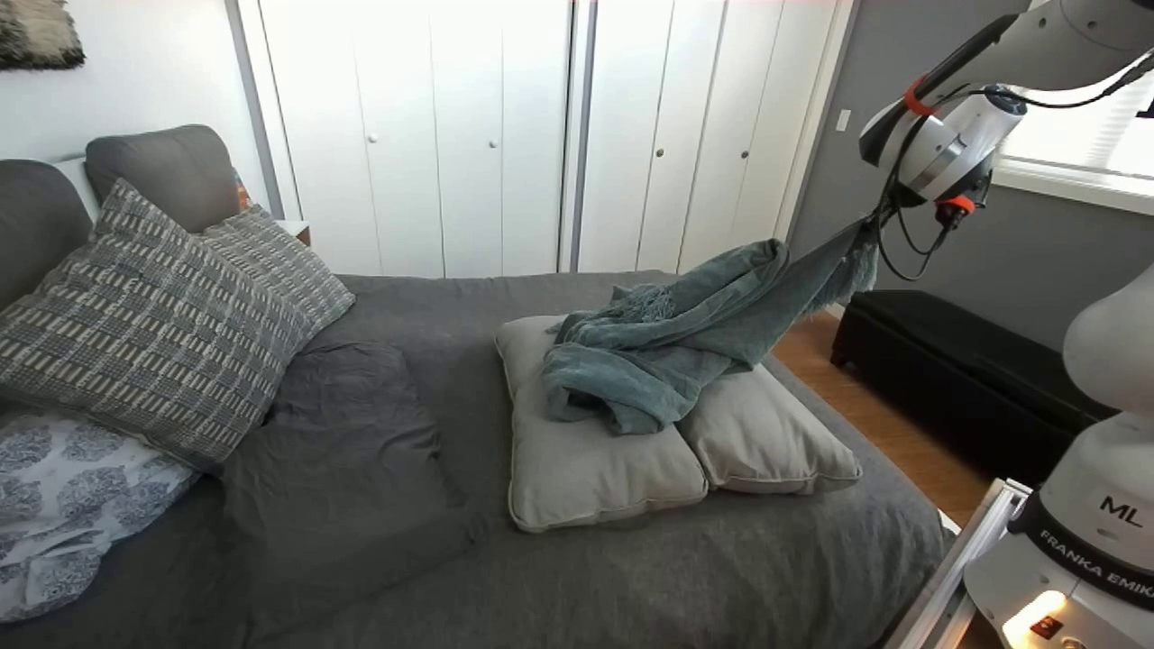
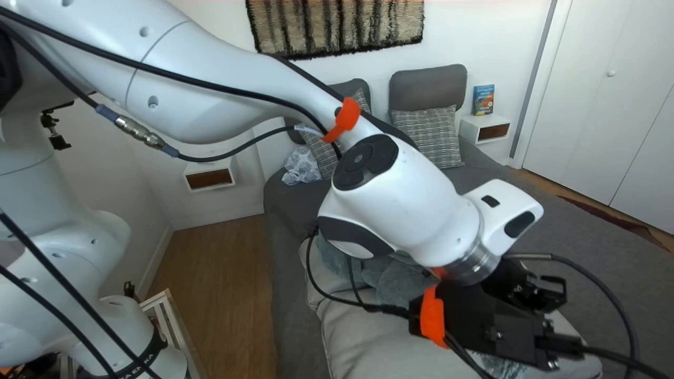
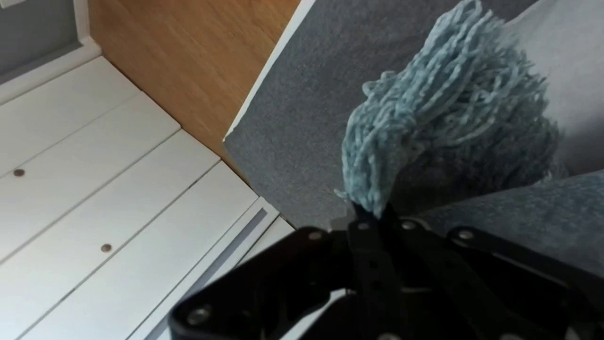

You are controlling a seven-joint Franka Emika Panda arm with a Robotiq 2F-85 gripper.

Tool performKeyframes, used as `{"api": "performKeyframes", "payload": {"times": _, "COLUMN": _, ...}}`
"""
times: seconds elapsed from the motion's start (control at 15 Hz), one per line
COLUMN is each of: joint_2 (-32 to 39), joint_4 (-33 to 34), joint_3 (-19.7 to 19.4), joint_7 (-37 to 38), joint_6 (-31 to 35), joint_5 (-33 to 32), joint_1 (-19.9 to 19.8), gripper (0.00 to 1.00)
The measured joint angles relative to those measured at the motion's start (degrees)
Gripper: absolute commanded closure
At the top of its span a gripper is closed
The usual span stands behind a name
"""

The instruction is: Move the blanket to the right

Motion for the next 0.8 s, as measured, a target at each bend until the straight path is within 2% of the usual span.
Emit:
{"api": "performKeyframes", "payload": {"times": 0.4, "joint_2": 7.1, "joint_4": 6.5, "joint_3": -7.6, "joint_7": 2.1, "joint_6": 1.1, "joint_5": 0.0, "joint_1": -4.2, "gripper": 0.99}}
{"api": "performKeyframes", "payload": {"times": 0.67, "joint_2": 11.5, "joint_4": 10.6, "joint_3": -12.0, "joint_7": 4.1, "joint_6": 1.1, "joint_5": 0.0, "joint_1": -4.8, "gripper": 0.99}}
{"api": "performKeyframes", "payload": {"times": 0.73, "joint_2": 12.6, "joint_4": 11.3, "joint_3": -12.4, "joint_7": 4.3, "joint_6": 1.1, "joint_5": 0.0, "joint_1": -4.8, "gripper": 0.71}}
{"api": "performKeyframes", "payload": {"times": 0.8, "joint_2": 13.7, "joint_4": 12.1, "joint_3": -12.4, "joint_7": 4.5, "joint_6": 1.1, "joint_5": 0.0, "joint_1": -4.8, "gripper": 0.71}}
